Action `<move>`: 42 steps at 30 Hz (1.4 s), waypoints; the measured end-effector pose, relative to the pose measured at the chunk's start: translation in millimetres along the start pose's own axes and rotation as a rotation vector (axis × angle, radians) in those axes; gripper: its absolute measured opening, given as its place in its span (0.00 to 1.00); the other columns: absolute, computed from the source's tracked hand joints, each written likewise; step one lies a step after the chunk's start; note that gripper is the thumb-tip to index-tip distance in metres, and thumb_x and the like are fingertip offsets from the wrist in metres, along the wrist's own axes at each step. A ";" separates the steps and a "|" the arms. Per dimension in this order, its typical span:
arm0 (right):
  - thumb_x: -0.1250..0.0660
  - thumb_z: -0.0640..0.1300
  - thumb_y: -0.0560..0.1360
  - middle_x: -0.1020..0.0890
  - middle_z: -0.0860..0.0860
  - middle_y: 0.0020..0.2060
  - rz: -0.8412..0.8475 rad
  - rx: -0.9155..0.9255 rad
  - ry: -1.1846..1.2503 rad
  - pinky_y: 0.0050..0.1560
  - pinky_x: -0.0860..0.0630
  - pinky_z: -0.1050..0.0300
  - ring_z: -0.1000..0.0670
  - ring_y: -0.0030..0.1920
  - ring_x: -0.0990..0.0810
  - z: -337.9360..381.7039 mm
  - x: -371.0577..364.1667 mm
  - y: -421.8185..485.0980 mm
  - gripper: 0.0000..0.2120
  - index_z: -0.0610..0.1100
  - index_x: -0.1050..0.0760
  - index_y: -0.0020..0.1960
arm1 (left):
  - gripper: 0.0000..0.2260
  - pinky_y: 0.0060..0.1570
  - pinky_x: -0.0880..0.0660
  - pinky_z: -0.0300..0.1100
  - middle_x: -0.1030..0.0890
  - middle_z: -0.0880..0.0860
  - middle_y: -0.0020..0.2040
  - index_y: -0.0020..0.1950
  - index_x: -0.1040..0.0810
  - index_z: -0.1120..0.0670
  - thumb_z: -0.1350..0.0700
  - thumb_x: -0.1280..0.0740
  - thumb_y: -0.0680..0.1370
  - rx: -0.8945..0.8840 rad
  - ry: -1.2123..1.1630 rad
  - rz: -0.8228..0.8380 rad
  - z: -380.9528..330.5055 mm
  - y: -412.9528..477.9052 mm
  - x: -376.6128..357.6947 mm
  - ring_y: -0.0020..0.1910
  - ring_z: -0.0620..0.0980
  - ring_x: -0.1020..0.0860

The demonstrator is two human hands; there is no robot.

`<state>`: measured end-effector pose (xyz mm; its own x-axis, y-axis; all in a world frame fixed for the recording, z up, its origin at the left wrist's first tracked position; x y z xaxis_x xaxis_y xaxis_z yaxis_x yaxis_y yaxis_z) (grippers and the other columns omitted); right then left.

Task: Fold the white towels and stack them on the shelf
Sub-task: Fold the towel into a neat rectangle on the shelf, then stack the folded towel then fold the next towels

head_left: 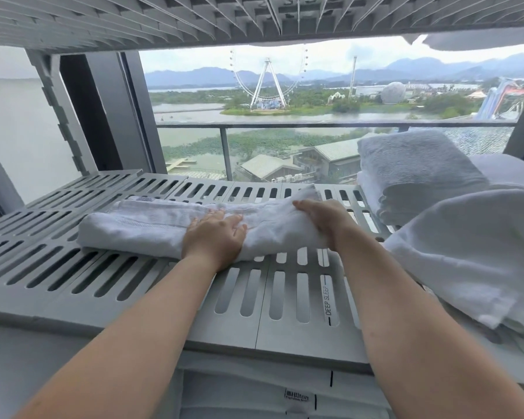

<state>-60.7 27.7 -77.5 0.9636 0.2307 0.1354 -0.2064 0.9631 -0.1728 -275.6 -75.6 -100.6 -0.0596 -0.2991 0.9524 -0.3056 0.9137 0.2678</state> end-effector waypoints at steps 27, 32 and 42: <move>0.28 0.51 0.66 0.23 0.52 0.26 -0.215 0.438 -0.523 0.18 0.38 0.67 0.54 0.28 0.24 131.2 -252.9 -15.3 0.11 0.44 0.21 0.32 | 0.22 0.76 0.42 0.55 0.34 0.56 0.78 0.75 0.31 0.53 0.46 0.50 0.86 0.228 -0.439 0.218 234.6 35.1 79.1 0.76 0.57 0.36; 0.33 0.55 0.72 0.25 0.50 0.31 -0.158 0.365 -0.782 0.31 0.31 0.59 0.48 0.35 0.23 118.7 -320.2 2.4 0.16 0.43 0.25 0.34 | 0.28 0.75 0.49 0.53 0.36 0.56 0.79 0.71 0.24 0.52 0.35 0.48 0.83 0.447 -1.129 0.260 248.8 43.3 62.8 0.77 0.55 0.39; 0.28 0.52 0.70 0.23 0.47 0.26 -0.211 0.285 -0.913 0.24 0.30 0.63 0.50 0.27 0.22 106.5 -357.3 -3.4 0.17 0.41 0.25 0.30 | 0.34 0.77 0.42 0.54 0.36 0.56 0.79 0.80 0.40 0.58 0.35 0.51 0.83 0.300 -1.658 0.274 248.7 36.4 54.5 0.77 0.53 0.35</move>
<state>-422.4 -43.2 -21.5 0.5081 -0.0472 0.8600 -0.1943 0.9665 0.1678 -526.4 -127.1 -75.3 -0.9282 -0.2753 -0.2502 -0.2620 0.9613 -0.0856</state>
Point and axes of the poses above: each hand's wrist, its own y-axis towards the middle knuckle, its own x-axis out of the back of the hand, z = x × y, the point moved 3 cm from there along y, towards the middle knuckle
